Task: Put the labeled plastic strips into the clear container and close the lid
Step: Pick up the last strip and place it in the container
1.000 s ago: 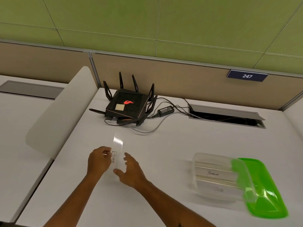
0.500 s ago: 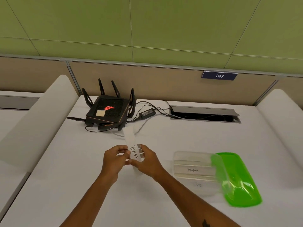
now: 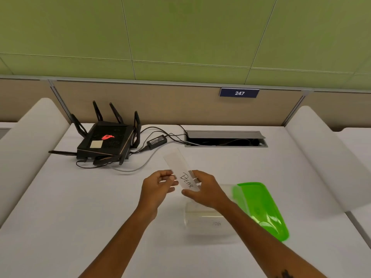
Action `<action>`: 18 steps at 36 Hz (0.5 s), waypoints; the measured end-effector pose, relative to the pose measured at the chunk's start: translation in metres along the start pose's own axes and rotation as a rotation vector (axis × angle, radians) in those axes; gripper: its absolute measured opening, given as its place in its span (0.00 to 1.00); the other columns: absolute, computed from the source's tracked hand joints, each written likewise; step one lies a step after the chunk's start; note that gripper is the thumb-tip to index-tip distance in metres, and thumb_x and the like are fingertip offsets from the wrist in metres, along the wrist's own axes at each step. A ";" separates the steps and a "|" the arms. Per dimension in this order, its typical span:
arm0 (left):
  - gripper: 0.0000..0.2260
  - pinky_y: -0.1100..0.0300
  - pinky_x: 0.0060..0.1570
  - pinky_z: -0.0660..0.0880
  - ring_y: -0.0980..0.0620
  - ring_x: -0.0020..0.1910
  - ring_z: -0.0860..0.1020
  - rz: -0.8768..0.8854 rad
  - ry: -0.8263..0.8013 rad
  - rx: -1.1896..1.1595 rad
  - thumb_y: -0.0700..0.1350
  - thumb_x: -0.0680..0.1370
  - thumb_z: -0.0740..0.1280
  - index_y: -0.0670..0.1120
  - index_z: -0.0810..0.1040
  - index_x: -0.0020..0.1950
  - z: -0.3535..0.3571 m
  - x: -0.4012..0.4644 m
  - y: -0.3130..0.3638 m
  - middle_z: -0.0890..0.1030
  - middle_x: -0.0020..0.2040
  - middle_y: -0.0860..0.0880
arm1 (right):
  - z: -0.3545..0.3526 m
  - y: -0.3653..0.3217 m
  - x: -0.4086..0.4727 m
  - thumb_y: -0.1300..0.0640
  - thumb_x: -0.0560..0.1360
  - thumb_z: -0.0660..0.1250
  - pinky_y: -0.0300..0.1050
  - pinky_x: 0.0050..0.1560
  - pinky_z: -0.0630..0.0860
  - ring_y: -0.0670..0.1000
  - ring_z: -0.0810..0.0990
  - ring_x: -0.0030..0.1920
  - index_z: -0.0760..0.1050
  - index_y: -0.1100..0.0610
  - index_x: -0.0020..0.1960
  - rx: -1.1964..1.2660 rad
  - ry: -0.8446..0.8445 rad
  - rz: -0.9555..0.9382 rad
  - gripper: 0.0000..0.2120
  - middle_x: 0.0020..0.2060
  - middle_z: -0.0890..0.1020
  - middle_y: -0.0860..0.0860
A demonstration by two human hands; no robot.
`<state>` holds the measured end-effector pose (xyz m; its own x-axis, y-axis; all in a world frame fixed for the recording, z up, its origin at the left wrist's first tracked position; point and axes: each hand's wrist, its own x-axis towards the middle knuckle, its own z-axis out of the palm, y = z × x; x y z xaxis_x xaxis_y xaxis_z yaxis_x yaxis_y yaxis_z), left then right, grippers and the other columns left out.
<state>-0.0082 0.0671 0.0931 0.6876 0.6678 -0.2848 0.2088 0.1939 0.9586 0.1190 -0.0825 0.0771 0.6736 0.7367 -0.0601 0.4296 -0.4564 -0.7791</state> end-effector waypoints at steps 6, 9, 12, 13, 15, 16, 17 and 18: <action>0.14 0.61 0.52 0.81 0.55 0.55 0.83 0.075 0.023 0.134 0.47 0.78 0.71 0.56 0.79 0.63 0.022 -0.001 0.001 0.84 0.56 0.59 | -0.044 0.041 -0.012 0.48 0.67 0.79 0.46 0.52 0.81 0.50 0.80 0.56 0.75 0.52 0.70 -0.173 -0.005 -0.022 0.33 0.60 0.82 0.48; 0.15 0.69 0.49 0.76 0.62 0.56 0.80 0.096 0.011 0.189 0.46 0.78 0.71 0.56 0.79 0.65 0.033 -0.006 0.000 0.83 0.56 0.60 | -0.060 0.058 -0.020 0.47 0.67 0.77 0.47 0.53 0.79 0.50 0.79 0.56 0.73 0.50 0.71 -0.302 -0.034 -0.042 0.34 0.60 0.81 0.48; 0.15 0.69 0.52 0.76 0.65 0.55 0.80 0.096 -0.018 0.235 0.46 0.79 0.70 0.57 0.79 0.64 0.043 -0.011 -0.003 0.83 0.56 0.61 | -0.070 0.073 -0.027 0.47 0.68 0.76 0.46 0.54 0.78 0.50 0.79 0.56 0.73 0.51 0.72 -0.385 -0.084 -0.077 0.34 0.59 0.80 0.47; 0.15 0.68 0.53 0.76 0.65 0.55 0.80 0.091 -0.032 0.251 0.46 0.79 0.70 0.57 0.79 0.65 0.046 -0.013 -0.005 0.83 0.56 0.60 | -0.071 0.077 -0.030 0.47 0.68 0.76 0.45 0.54 0.78 0.49 0.79 0.56 0.74 0.51 0.72 -0.407 -0.104 -0.088 0.33 0.59 0.79 0.47; 0.15 0.70 0.53 0.76 0.66 0.54 0.80 0.087 -0.062 0.281 0.45 0.78 0.70 0.55 0.79 0.65 0.051 -0.016 -0.009 0.83 0.56 0.59 | -0.074 0.085 -0.034 0.48 0.68 0.76 0.45 0.54 0.78 0.49 0.79 0.56 0.74 0.52 0.72 -0.440 -0.141 -0.096 0.33 0.59 0.78 0.47; 0.16 0.73 0.50 0.76 0.67 0.53 0.80 0.085 -0.082 0.299 0.45 0.78 0.70 0.53 0.79 0.65 0.053 -0.018 -0.012 0.83 0.55 0.58 | -0.075 0.089 -0.036 0.48 0.68 0.76 0.45 0.55 0.78 0.49 0.79 0.57 0.74 0.53 0.72 -0.450 -0.156 -0.095 0.33 0.60 0.78 0.47; 0.16 0.75 0.47 0.75 0.66 0.53 0.80 0.082 -0.102 0.326 0.44 0.78 0.70 0.52 0.79 0.66 0.055 -0.019 -0.014 0.83 0.55 0.58 | -0.076 0.092 -0.037 0.49 0.68 0.76 0.46 0.55 0.78 0.49 0.79 0.57 0.74 0.53 0.72 -0.456 -0.171 -0.093 0.33 0.60 0.78 0.47; 0.16 0.77 0.44 0.75 0.65 0.53 0.81 0.079 -0.120 0.358 0.44 0.78 0.70 0.51 0.79 0.66 0.057 -0.021 -0.017 0.83 0.55 0.57 | -0.076 0.094 -0.039 0.49 0.69 0.76 0.46 0.56 0.78 0.49 0.78 0.57 0.74 0.52 0.72 -0.462 -0.185 -0.091 0.33 0.60 0.77 0.47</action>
<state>0.0140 0.0089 0.0824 0.7833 0.5778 -0.2295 0.3670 -0.1317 0.9209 0.1789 -0.1920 0.0529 0.5209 0.8409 -0.1467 0.7314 -0.5283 -0.4313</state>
